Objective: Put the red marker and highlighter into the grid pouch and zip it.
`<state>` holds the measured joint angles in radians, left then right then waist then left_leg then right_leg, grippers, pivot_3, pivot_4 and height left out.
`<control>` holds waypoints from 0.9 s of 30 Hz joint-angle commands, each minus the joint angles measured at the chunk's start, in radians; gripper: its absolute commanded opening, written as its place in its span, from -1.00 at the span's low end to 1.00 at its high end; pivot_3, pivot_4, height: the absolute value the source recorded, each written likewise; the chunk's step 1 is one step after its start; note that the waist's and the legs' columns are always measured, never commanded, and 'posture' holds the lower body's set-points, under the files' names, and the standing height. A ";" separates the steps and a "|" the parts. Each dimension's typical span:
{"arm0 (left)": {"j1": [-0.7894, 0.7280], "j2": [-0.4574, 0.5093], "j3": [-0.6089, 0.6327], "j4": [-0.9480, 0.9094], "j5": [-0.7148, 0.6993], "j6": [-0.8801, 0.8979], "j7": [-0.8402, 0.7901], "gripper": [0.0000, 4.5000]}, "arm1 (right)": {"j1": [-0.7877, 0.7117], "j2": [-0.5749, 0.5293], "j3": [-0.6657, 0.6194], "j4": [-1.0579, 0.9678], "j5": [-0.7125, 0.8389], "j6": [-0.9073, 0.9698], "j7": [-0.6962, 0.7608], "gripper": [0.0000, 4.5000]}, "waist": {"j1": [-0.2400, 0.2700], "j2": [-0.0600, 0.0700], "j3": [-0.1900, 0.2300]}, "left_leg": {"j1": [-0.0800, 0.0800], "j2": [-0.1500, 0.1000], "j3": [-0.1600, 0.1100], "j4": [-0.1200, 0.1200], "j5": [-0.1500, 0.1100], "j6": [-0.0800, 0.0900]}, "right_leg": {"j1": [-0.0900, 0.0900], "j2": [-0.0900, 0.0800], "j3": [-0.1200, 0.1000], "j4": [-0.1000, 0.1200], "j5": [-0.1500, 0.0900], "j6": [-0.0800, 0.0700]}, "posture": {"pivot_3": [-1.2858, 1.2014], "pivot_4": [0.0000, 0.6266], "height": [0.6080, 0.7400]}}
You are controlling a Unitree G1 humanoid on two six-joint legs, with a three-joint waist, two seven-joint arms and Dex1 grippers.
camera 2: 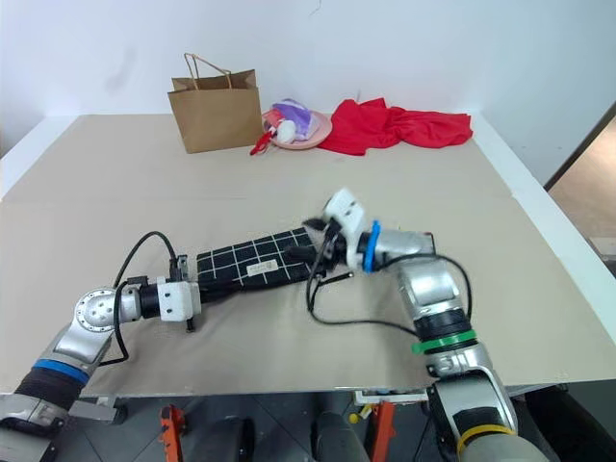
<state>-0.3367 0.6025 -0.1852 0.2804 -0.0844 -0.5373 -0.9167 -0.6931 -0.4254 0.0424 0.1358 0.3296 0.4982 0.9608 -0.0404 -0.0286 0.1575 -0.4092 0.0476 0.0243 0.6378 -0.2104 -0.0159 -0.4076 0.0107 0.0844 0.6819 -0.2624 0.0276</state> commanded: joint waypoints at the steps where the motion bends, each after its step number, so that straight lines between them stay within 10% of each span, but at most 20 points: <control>1: -0.027 -0.034 0.043 -0.118 -0.083 0.178 0.042 -1.00 | -0.024 -0.061 -0.088 -0.077 0.069 0.029 0.010 0.63 | -0.001 0.000 0.000 | -0.001 -0.001 0.000 0.000 0.000 0.000 | 0.000 0.000 0.000 -0.001 0.000 0.000 | 0.03 -0.52 1.00; 27: -0.107 -0.131 0.086 -0.357 -0.149 0.735 0.167 -1.00 | 0.046 -0.037 0.054 0.060 -0.187 -0.128 -0.199 0.63 | -0.008 -0.001 0.001 | 0.001 -0.001 0.000 -0.002 -0.001 0.000 | 0.000 0.002 0.002 -0.001 -0.004 0.005 | 0.03 -0.52 1.00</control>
<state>-0.4243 0.4775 -0.1309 -0.0227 -0.2089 0.1840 -0.7607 -0.6248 -0.4800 0.0796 0.1841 0.1580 0.3927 0.7769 -0.0484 -0.0296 0.1585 -0.4078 0.0468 0.0247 0.6357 -0.2112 -0.0163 -0.4079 0.0131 0.0861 0.6810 -0.2663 0.0322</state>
